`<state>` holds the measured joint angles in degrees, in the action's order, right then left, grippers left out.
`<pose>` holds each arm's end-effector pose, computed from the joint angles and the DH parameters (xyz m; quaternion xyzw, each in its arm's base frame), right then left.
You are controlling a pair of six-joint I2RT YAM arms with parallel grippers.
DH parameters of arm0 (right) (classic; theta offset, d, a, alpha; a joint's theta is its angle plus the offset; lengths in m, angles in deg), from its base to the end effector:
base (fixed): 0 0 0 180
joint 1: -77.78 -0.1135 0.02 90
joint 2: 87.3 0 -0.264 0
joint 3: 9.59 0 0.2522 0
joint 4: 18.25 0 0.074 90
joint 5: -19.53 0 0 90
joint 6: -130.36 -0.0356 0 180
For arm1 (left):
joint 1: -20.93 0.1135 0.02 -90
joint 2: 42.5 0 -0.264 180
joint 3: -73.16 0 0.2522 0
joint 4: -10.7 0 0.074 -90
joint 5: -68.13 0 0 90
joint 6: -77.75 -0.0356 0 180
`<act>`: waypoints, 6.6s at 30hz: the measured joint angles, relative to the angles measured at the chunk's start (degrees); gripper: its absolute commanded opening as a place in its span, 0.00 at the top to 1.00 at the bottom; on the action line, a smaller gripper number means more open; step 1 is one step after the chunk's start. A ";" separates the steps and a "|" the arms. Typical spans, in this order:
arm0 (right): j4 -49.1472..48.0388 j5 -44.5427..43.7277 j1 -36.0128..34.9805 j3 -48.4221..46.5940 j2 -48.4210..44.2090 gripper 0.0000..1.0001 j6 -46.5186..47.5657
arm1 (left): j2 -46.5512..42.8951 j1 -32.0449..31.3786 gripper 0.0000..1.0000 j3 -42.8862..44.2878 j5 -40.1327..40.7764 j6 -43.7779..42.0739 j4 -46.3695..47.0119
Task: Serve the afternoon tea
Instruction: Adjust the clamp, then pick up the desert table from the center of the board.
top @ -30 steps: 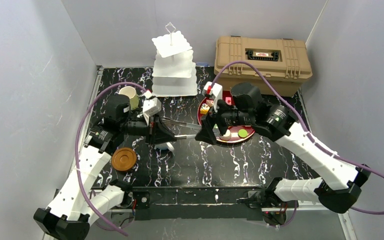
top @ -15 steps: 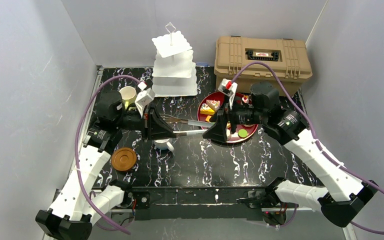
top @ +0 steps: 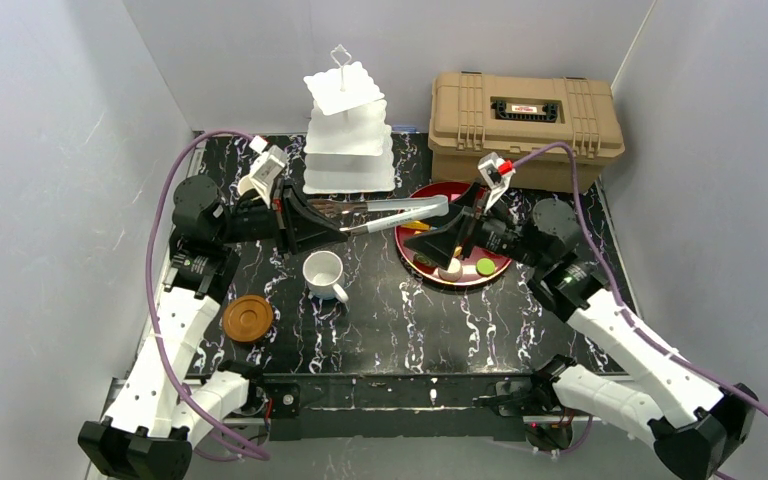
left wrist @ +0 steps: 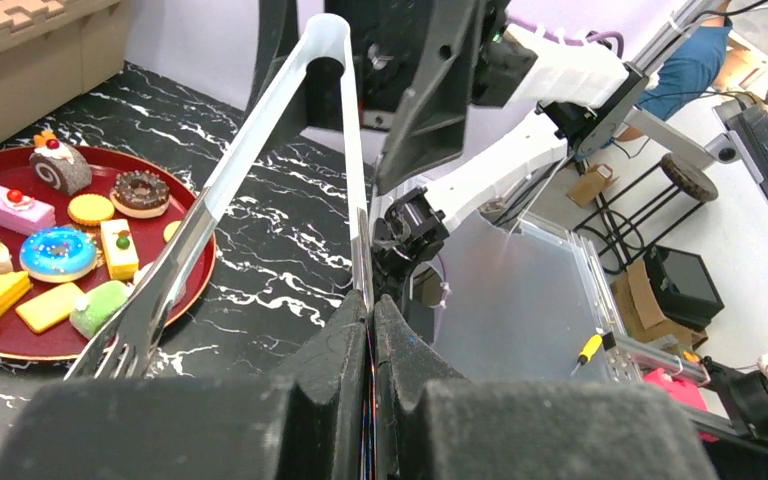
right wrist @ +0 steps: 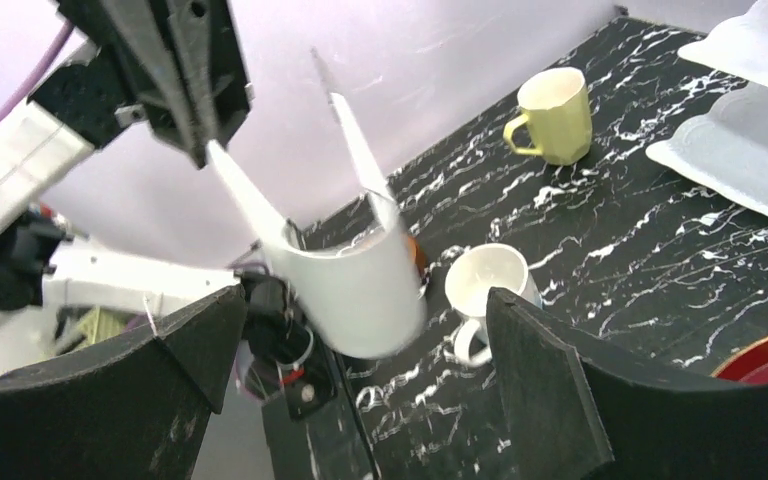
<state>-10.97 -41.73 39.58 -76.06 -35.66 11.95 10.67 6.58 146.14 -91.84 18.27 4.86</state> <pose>0.1499 0.1398 0.3989 -0.2405 0.6201 0.5368 0.5191 0.1687 -0.0777 0.4311 0.3763 0.5631 -0.5727 0.4619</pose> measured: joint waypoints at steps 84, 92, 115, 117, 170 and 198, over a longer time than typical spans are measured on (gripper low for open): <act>-40.00 -12.31 -7.96 4.42 12.13 0.80 -13.16 | -0.09 -0.76 0.23 1.27 7.61 12.28 6.71; -19.82 -18.38 -7.96 1.81 9.44 0.79 -2.73 | -0.15 -0.76 0.21 6.34 11.52 -4.50 -4.31; -5.62 -35.04 -18.71 -10.23 17.70 0.80 0.57 | -1.18 -21.31 0.23 -0.13 43.87 -68.83 -17.18; -5.51 -34.99 -18.88 -10.23 17.70 0.80 0.55 | -1.11 -21.29 0.31 -0.87 45.24 -69.53 -17.05; -2.16 -43.87 -20.17 -9.20 17.42 0.80 1.75 | -1.49 -22.64 0.02 0.28 46.45 -59.41 -22.23; 6.99 -59.58 -19.96 -6.36 11.21 0.85 11.85 | 53.64 -3.63 0.03 46.56 58.49 -39.85 -10.80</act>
<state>-3.98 -101.32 19.63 -82.42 -24.45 23.80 64.30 2.95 192.70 -33.35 -21.58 -5.93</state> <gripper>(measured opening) 0.368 0.971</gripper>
